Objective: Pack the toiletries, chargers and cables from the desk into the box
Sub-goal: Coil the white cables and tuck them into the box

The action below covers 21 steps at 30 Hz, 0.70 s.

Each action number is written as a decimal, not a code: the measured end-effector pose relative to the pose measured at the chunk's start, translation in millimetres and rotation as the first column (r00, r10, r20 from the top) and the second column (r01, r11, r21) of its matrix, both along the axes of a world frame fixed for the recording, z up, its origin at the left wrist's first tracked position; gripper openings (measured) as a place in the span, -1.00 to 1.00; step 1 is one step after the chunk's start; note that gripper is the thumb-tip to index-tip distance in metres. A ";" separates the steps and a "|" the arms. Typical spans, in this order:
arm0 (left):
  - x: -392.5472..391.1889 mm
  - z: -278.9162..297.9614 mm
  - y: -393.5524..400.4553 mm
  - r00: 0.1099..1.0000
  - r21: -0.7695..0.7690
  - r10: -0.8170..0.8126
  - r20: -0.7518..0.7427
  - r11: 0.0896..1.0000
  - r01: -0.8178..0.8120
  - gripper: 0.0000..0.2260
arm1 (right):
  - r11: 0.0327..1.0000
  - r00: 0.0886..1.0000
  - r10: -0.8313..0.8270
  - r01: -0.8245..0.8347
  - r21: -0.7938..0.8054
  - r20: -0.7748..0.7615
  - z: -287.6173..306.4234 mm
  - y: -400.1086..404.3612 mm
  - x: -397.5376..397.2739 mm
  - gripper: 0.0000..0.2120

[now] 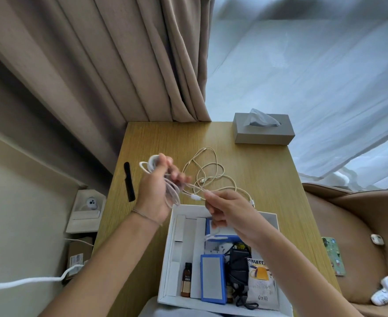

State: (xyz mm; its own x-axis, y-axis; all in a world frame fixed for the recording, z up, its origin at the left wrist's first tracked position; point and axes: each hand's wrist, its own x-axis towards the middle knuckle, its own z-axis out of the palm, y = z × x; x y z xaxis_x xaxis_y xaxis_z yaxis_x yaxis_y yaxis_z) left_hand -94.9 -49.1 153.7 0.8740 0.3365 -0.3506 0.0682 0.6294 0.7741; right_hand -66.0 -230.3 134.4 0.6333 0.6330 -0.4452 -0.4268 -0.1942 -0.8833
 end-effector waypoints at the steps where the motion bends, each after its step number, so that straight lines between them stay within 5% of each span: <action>1: 2.9 -0.4 10.7 0.998 -0.045 0.056 -0.022 0.997 -0.057 -0.72 | 1.000 1.000 -0.012 0.012 -0.001 -0.008 -0.4 -9.4 0.2 -0.62; 4: 1.3 -7.2 37.6 0.994 0.286 0.092 -0.062 0.956 -0.071 -0.71 | 0.998 0.998 -0.060 0.061 0.028 -0.024 3.6 -44.5 5.0 -0.68; 7: -9.6 -14.3 39.1 0.988 0.623 -0.085 -0.130 0.768 0.148 -0.70 | 0.990 0.995 -0.101 0.100 0.095 0.010 10.0 -69.8 12.6 -0.76; 13: -23.8 -9.1 -19.5 0.755 0.652 -0.630 -0.180 0.498 0.572 -0.59 | 0.986 0.997 0.033 -0.044 0.160 0.075 23.8 -51.2 8.7 -0.79; 21: -30.8 -19.2 -33.7 0.817 0.554 -0.568 -0.094 0.652 0.517 -0.82 | 0.996 0.987 0.059 -0.068 0.053 0.150 29.0 -41.2 3.8 -0.68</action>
State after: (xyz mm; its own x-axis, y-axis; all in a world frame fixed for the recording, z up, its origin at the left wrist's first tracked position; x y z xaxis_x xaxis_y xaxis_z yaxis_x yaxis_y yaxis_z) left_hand -125.7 -82.8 134.5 0.9773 -0.1013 -0.1859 0.1852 -0.0164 0.9826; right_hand -62.2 -271.5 163.4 0.6475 0.6958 -0.3108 -0.2785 -0.1635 -0.9464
